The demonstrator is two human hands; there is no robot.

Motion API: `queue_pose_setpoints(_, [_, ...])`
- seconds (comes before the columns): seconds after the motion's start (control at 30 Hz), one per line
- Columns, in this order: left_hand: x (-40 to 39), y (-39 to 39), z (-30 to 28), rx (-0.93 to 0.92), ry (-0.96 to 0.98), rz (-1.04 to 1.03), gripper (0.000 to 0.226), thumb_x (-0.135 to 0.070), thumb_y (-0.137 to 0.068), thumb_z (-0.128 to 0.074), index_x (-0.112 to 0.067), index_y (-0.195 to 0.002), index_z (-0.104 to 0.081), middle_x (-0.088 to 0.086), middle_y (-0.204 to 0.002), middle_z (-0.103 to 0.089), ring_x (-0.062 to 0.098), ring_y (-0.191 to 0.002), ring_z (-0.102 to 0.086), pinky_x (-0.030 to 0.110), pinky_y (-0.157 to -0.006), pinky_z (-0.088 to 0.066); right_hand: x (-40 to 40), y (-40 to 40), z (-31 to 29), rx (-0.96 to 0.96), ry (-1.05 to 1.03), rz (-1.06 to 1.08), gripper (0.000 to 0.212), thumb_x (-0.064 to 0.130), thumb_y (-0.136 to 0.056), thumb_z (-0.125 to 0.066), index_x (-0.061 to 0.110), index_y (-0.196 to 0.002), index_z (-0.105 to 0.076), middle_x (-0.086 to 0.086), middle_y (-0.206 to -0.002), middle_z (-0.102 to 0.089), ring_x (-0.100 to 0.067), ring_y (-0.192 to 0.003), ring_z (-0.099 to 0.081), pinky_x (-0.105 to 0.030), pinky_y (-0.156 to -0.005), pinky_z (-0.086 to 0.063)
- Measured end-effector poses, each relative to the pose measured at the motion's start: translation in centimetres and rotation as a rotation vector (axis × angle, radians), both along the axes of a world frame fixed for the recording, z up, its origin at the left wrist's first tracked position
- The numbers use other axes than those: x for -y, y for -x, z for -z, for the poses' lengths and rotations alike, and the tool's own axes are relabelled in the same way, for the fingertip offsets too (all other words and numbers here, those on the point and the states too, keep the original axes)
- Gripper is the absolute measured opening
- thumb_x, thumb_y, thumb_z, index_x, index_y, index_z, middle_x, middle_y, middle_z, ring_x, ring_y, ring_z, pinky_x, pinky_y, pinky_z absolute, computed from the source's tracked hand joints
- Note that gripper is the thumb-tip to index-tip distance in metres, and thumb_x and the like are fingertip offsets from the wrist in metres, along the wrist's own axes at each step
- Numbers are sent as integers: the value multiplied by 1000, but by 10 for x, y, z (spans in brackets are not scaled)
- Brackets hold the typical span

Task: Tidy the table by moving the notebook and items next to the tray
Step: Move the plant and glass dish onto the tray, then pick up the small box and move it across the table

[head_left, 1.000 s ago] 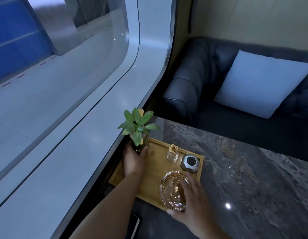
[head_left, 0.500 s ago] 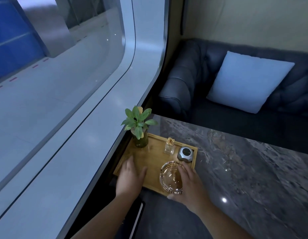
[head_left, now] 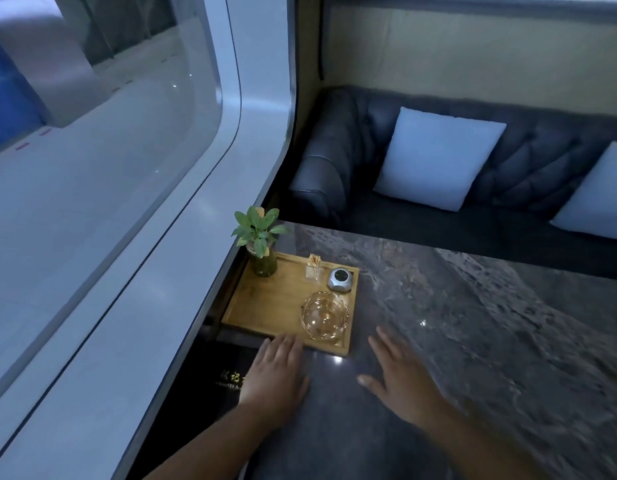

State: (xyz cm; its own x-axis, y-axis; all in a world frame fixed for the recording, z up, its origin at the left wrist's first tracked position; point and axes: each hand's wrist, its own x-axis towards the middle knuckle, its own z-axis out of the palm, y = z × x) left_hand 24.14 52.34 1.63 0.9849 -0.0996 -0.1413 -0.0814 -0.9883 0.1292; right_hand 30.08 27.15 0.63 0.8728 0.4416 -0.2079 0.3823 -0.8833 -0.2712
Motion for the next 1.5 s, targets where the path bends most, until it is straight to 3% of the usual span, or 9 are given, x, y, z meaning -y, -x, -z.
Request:
queue_pose_setpoints(0.17, [43, 13, -2, -52, -69, 216, 77, -53, -91, -28, -8, -149, -4, 12, -160, -8, 25, -146, 1, 38, -113, 12, 56, 64, -6, -27, 65, 63, 79, 68, -88, -32, 21, -150, -16, -3, -160, -8, -19, -146, -7, -34, -115, -4])
queue_pose_setpoints(0.3, [88, 24, 3, -52, -47, 321, 76, -53, -91, -25, -7, -149, -7, 14, -159, -11, 26, -146, -1, 39, -113, 11, 91, 99, -11, -6, 55, 124, 83, 73, -86, -21, 20, -150, -16, -3, -159, -16, -19, -145, -12, -33, -116, -5])
queue_pose_setpoints(0.47, [145, 36, 5, -30, -38, 429, 77, -55, -90, -23, -9, -149, -5, 14, -158, -13, 27, -146, -3, 38, -112, 11, 134, 119, -20, 32, 85, 181, 79, 65, -91, -27, 13, -149, -20, -8, -157, -21, -21, -145, -14, -35, -119, -3])
queue_pose_setpoints(0.73, [237, 54, -7, -10, -35, 436, 79, -57, -89, -28, -9, -149, -9, 13, -158, -15, 27, -145, -6, 40, -117, 1, 217, 148, -22, 44, 99, 198, 75, 59, -93, -29, 13, -150, -15, -8, -158, -17, -21, -146, -8, -36, -119, 1])
queue_pose_setpoints(1.07, [341, 81, -16, -9, -78, 413, 76, -55, -92, -23, -8, -150, -6, 12, -159, -12, 25, -146, -5, 39, -118, 1, 318, 172, -28, 119, 33, 181, 74, 58, -93, -31, 10, -148, -20, -11, -156, -23, -23, -144, -15, -35, -119, -6])
queue_pose_setpoints(1.33, [404, 95, -23, 18, -67, 420, 79, -57, -90, -27, -8, -149, -11, 12, -157, -19, 26, -145, -11, 41, -117, -2, 385, 194, -30, 99, 28, 208, 74, 58, -94, -30, 12, -150, -15, -9, -159, -16, -21, -146, -9, -33, -117, 1])
queue_pose_setpoints(1.5, [426, 99, -29, 40, -48, 470, 81, -61, -87, -14, -8, -149, -10, 12, -158, -16, 26, -145, -7, 40, -116, 2, 406, 203, -34, 112, 35, 246, 76, 59, -93, -32, 9, -148, -19, -13, -156, -23, -25, -144, -18, -33, -115, 2])
